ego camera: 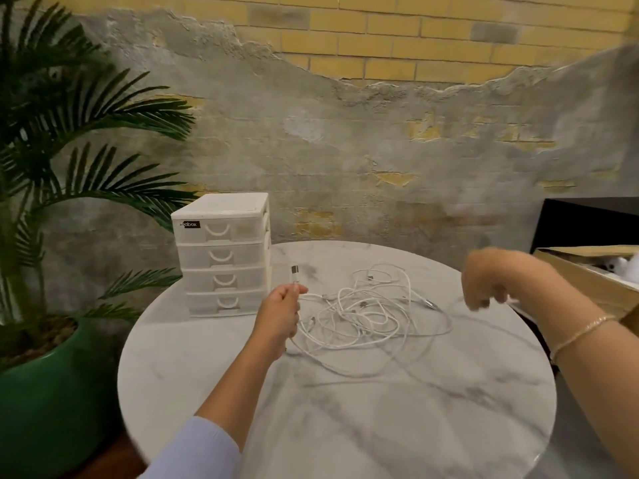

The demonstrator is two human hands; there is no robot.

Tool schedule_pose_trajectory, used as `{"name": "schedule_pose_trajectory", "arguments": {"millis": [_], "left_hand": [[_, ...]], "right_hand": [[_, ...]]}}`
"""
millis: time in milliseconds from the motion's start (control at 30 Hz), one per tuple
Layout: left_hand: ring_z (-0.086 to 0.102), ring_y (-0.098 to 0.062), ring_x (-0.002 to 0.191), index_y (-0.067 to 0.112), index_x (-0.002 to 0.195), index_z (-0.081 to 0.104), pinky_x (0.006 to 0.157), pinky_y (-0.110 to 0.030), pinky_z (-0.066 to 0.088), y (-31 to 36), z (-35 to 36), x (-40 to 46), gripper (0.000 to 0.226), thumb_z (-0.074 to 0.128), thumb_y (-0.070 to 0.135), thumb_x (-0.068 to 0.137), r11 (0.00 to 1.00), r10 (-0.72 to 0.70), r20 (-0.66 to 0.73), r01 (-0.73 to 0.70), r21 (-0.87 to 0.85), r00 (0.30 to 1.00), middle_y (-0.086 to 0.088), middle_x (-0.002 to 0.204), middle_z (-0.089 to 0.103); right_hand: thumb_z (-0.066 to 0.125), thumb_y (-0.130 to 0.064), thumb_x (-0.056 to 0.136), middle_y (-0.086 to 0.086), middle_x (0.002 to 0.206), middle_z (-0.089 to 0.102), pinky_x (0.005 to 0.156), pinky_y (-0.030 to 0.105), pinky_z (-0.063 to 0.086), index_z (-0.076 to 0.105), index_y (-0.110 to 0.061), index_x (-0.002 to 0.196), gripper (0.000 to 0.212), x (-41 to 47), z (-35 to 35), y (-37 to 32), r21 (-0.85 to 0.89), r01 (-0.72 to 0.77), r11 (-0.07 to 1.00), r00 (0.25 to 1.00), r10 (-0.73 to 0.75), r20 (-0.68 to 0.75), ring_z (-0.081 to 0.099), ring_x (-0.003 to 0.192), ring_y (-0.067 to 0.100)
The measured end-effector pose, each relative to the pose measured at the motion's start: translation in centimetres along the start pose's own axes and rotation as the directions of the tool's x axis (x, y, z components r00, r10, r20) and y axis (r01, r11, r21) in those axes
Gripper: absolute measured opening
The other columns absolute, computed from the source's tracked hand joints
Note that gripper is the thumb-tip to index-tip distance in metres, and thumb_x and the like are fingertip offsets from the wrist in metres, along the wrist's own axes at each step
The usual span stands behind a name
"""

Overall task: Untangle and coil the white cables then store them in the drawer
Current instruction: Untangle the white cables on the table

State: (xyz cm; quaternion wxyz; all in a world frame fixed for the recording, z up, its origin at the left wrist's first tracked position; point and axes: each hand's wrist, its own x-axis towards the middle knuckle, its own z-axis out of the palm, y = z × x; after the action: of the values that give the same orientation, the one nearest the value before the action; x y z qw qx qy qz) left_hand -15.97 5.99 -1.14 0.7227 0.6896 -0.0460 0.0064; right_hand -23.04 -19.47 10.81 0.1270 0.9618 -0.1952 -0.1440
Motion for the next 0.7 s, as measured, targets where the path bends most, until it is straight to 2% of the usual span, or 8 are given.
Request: {"name": "schedule_pose_trajectory", "arguments": {"millis": [133, 200, 267, 300, 367, 433, 600, 700], "left_hand": [[0.021, -0.001, 0.032, 0.012, 0.087, 0.056, 0.032, -0.013, 0.017, 0.2, 2.1, -1.3, 0.024, 0.038, 0.019, 0.102, 0.99, -0.047, 0.092, 0.059, -0.132, 0.995, 0.008, 0.046, 0.029], [0.021, -0.001, 0.032, 0.012, 0.087, 0.056, 0.031, -0.013, 0.017, 0.2, 3.4, -2.1, 0.024, 0.039, 0.019, 0.102, 0.984, -0.053, 0.143, 0.076, -0.163, 0.988, 0.011, 0.042, 0.03], [0.022, 0.0, 0.032, 0.013, 0.087, 0.056, 0.031, -0.012, 0.018, 0.1, 5.0, -3.1, 0.025, 0.038, 0.019, 0.102, 0.982, -0.063, 0.204, 0.097, -0.161, 0.977, 0.012, 0.041, 0.031], [0.022, 0.0, 0.032, 0.013, 0.086, 0.057, 0.031, -0.012, 0.018, -0.1, 5.8, -3.6, 0.025, 0.038, 0.019, 0.102, 0.982, -0.072, 0.233, 0.11, -0.152, 0.97, 0.012, 0.041, 0.032], [0.025, -0.001, 0.034, 0.014, 0.086, 0.057, 0.033, -0.014, 0.02, -0.6, 7.1, -4.3, 0.025, 0.039, 0.02, 0.102, 0.987, -0.087, 0.266, 0.12, -0.111, 0.96, 0.01, 0.044, 0.034], [0.029, -0.005, 0.039, 0.015, 0.084, 0.054, 0.036, -0.017, 0.023, -1.2, 7.8, -4.6, 0.023, 0.04, 0.023, 0.101, 0.995, -0.094, 0.251, 0.1, -0.013, 0.964, 0.006, 0.053, 0.038], [0.039, -0.011, 0.047, 0.018, 0.074, 0.045, 0.044, -0.023, 0.033, -2.3, 8.2, -5.2, 0.026, 0.039, 0.025, 0.098, 0.963, -0.075, 0.285, -0.005, 0.27, 0.956, 0.002, 0.063, 0.05], [0.051, -0.012, 0.063, 0.02, 0.075, 0.05, 0.06, -0.027, 0.043, -2.7, 8.0, -5.1, 0.023, 0.044, 0.029, 0.095, 0.93, -0.051, 0.304, -0.066, 0.361, 0.951, 0.001, 0.077, 0.06]], "right_hand": [[0.056, -0.008, 0.085, 0.004, 0.06, 0.056, 0.042, 0.018, 0.046, 0.064, -0.003, 0.084, 0.01, -1.2, 3.8, -0.7, 0.034, 0.015, 0.999, 0.975, -0.022, 0.223, 0.053, 0.036, 0.009], [0.053, -0.006, 0.083, 0.01, 0.068, 0.062, 0.059, 0.027, 0.055, 0.06, 0.002, 0.108, 0.027, -0.9, 4.8, -1.1, 0.095, 0.03, 0.995, 0.963, -0.054, 0.266, 0.06, 0.05, 0.017], [0.052, -0.004, 0.084, 0.011, 0.082, 0.064, 0.062, 0.03, 0.057, 0.055, -0.001, 0.119, 0.035, -1.1, 5.2, -2.0, 0.302, 0.096, 0.948, 0.959, -0.169, 0.227, 0.063, 0.063, 0.02], [0.052, -0.004, 0.087, 0.008, 0.085, 0.063, 0.058, 0.027, 0.056, 0.056, -0.004, 0.119, 0.032, -1.3, 5.2, -2.6, 0.479, 0.164, 0.862, 0.954, -0.263, 0.147, 0.061, 0.067, 0.017], [0.056, -0.014, 0.092, 0.004, 0.093, 0.061, 0.057, 0.025, 0.052, 0.062, -0.009, 0.112, 0.021, -1.5, 5.3, -4.6, 0.793, 0.275, 0.543, 0.923, -0.379, -0.061, 0.059, 0.076, 0.014], [0.051, -0.034, 0.095, 0.005, 0.1, 0.062, 0.06, 0.026, 0.049, 0.066, -0.011, 0.1, 0.028, -1.5, 5.7, -6.9, 0.92, 0.255, 0.297, 0.927, -0.345, -0.146, 0.058, 0.079, 0.015], [0.048, -0.03, 0.097, 0.008, 0.068, 0.061, 0.057, 0.029, 0.045, 0.062, -0.006, 0.076, 0.035, -0.5, 8.2, -10.5, 0.989, 0.095, 0.115, 0.984, -0.163, -0.076, 0.056, 0.057, 0.019], [0.043, -0.028, 0.099, 0.009, 0.068, 0.061, 0.055, 0.029, 0.045, 0.061, -0.005, 0.076, 0.037, 0.2, 9.1, -10.8, 0.995, 0.102, 0.024, 0.988, -0.117, -0.098, 0.055, 0.054, 0.019]]}}
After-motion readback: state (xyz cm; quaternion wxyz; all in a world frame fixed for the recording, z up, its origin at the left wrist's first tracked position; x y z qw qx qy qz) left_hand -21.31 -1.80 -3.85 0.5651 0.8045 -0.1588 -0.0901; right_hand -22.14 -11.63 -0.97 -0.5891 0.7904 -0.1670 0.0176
